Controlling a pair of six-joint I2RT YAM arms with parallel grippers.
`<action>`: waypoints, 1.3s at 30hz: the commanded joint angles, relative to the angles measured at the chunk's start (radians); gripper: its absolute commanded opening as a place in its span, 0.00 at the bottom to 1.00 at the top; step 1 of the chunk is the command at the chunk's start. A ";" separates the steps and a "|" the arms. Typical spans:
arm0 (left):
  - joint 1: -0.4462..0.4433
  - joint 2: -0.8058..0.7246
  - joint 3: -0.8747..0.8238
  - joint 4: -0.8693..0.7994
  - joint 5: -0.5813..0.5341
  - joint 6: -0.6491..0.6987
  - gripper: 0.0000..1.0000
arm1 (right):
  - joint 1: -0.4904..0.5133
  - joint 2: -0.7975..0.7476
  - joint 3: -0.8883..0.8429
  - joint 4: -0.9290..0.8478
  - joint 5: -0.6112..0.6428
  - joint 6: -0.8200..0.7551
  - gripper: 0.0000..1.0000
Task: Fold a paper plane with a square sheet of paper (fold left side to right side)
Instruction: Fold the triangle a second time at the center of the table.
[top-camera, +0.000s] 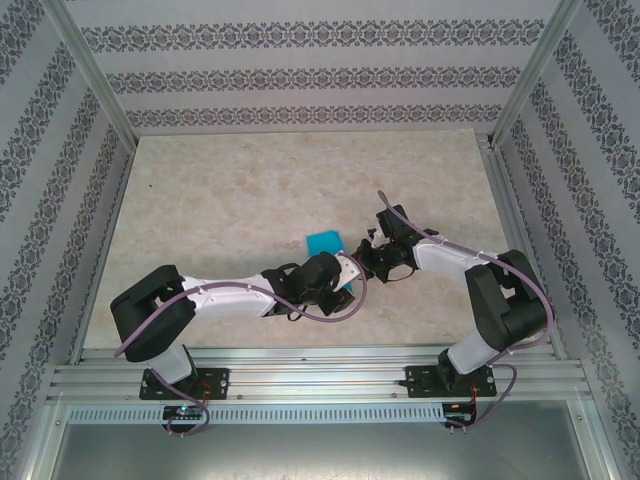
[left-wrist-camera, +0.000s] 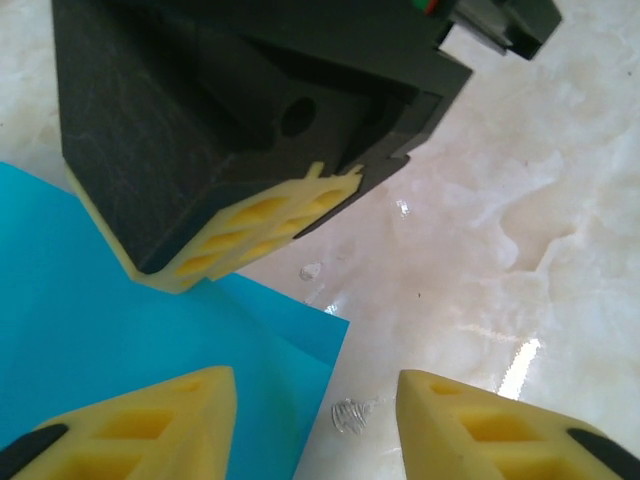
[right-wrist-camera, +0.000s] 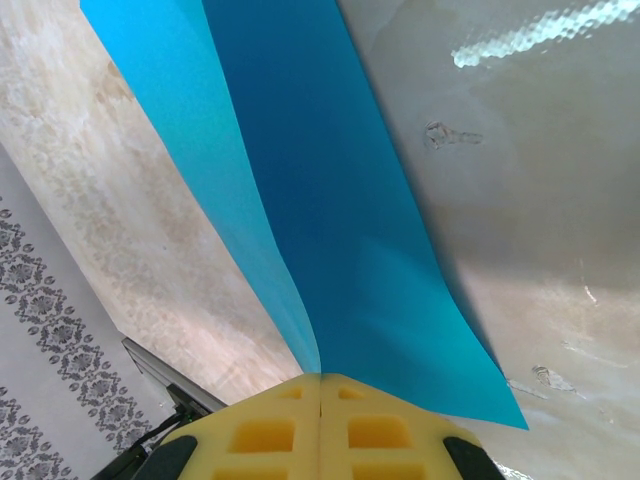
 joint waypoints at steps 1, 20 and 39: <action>-0.014 0.008 0.032 -0.016 -0.041 0.010 0.38 | 0.014 -0.015 0.022 -0.013 -0.006 0.008 0.00; 0.054 -0.029 -0.004 0.026 0.184 -0.027 0.03 | 0.008 -0.049 0.040 -0.042 0.050 -0.063 0.28; 0.260 -0.031 -0.065 0.098 0.440 -0.098 0.05 | -0.026 -0.147 -0.127 0.117 0.045 -0.109 0.26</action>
